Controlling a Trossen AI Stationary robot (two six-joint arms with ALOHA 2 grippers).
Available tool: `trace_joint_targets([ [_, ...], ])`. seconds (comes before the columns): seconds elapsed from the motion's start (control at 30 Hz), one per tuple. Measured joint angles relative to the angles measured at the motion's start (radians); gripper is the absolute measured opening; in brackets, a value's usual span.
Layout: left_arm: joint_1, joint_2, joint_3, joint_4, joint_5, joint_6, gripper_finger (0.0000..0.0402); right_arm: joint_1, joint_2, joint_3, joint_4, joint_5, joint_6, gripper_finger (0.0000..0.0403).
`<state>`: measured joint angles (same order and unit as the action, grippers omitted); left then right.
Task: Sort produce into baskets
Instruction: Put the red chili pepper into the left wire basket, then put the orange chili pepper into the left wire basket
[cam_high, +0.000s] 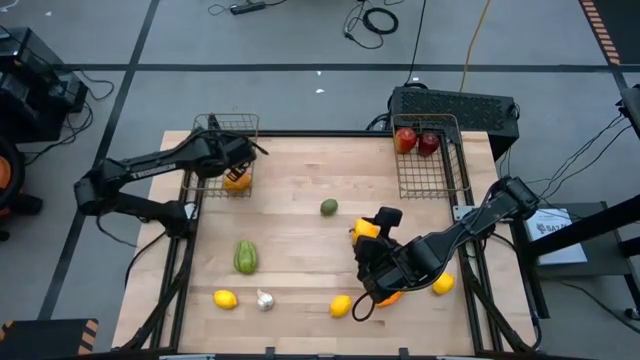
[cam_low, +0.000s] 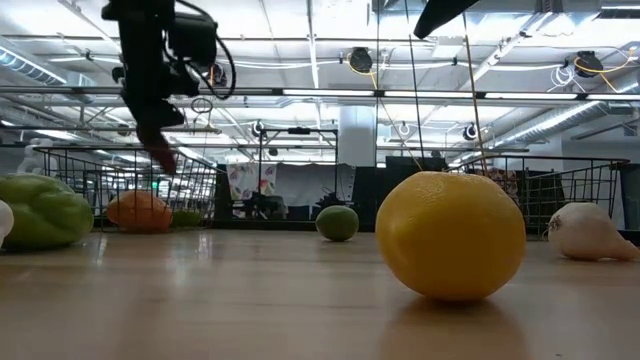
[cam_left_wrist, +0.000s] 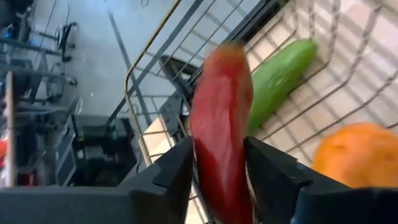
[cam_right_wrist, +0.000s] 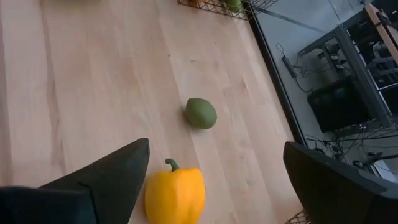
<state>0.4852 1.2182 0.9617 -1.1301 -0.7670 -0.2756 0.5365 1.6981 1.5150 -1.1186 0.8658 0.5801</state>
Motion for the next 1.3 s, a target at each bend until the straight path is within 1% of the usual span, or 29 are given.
trace_joint_targets([
  [0.13,0.039,0.022,-0.006,0.008,-0.012,0.017,0.0194,0.0,0.0,0.0,0.035,-0.001,-0.023,0.0361],
  [0.3,0.047,0.023,-0.005,0.049,-0.022,0.048,0.0239,0.0,0.0,0.0,0.07,-0.001,-0.053,0.0361],
  [0.37,0.043,0.023,0.008,0.037,-0.014,0.028,0.0246,-0.001,0.0,0.0,0.069,-0.002,-0.053,0.0361],
  [0.43,0.028,0.023,0.025,0.016,0.015,-0.003,0.0248,-0.001,0.0,0.0,0.064,-0.002,-0.049,0.0361],
  [0.57,-0.041,0.01,0.062,-0.019,0.099,-0.075,0.0249,0.01,0.0,0.0,0.026,-0.014,-0.004,0.0361],
  [0.6,-0.064,0.003,0.068,-0.019,0.111,-0.086,0.0249,0.013,0.0,0.0,0.012,-0.032,0.015,0.0361],
  [0.77,-0.223,-0.031,0.071,0.013,0.152,-0.149,0.0249,0.039,0.001,0.0,-0.036,-0.147,0.106,0.0361],
  [0.83,-0.293,-0.037,0.071,0.027,0.153,-0.174,0.0249,0.052,0.001,0.0,-0.046,-0.217,0.124,0.0361],
  [0.93,-0.394,-0.038,0.071,0.073,0.153,-0.192,0.0249,0.079,0.003,0.0,-0.05,-0.369,0.125,0.0361],
  [1.03,-0.484,-0.038,0.071,0.135,0.152,-0.21,0.0249,0.105,0.025,0.0,-0.052,-0.545,0.066,0.0356],
  [1.1,-0.529,-0.037,0.071,0.194,0.153,-0.175,0.0249,0.121,0.051,0.0,-0.051,-0.625,0.048,0.0348],
  [1.2,-0.584,-0.038,0.071,0.248,0.157,-0.15,0.0249,0.151,0.093,0.0,-0.041,-0.681,0.046,0.0336],
  [1.3,-0.624,-0.037,0.071,0.279,0.159,-0.143,0.0249,0.186,0.158,0.0,-0.086,-0.711,0.046,0.0328],
])
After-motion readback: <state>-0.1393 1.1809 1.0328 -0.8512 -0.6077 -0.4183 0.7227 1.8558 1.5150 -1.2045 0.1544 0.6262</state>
